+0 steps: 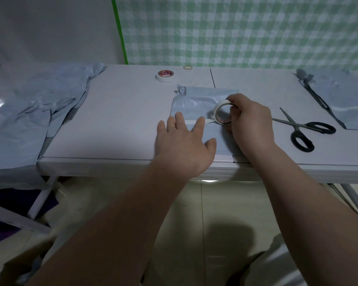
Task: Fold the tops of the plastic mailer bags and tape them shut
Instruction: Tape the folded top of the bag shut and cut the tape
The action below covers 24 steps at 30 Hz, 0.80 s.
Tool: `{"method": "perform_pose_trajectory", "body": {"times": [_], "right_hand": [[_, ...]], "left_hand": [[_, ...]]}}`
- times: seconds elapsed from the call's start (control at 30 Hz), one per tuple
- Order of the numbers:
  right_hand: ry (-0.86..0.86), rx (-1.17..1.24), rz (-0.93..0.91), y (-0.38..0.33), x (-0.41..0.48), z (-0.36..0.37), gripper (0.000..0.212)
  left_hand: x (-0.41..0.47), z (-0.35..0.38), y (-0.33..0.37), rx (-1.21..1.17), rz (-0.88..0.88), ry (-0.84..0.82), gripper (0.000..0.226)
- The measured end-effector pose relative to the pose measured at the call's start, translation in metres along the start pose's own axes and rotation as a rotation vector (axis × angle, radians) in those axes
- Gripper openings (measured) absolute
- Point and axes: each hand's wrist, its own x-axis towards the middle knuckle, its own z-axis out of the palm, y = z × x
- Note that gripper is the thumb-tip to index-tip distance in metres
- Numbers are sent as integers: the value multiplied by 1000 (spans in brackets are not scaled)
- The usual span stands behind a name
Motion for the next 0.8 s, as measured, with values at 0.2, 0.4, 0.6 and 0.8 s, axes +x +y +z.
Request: {"method": "perform_pose_trajectory", "body": {"times": [0.2, 0.4, 0.6, 0.8], "right_hand": [[19, -124, -28, -6, -5, 3, 41], [-2, -117, -56, -6, -8, 2, 41], [2, -69, -38, -3, -4, 4, 38], [-49, -77, -21, -4, -6, 3, 48]], "left_hand": [[2, -5, 1, 36, -1, -27, 59], [2, -11, 7, 70, -25, -88, 56], [2, -14, 10, 78, -41, -109, 55], [0, -10, 8, 69, -53, -90, 57]]}}
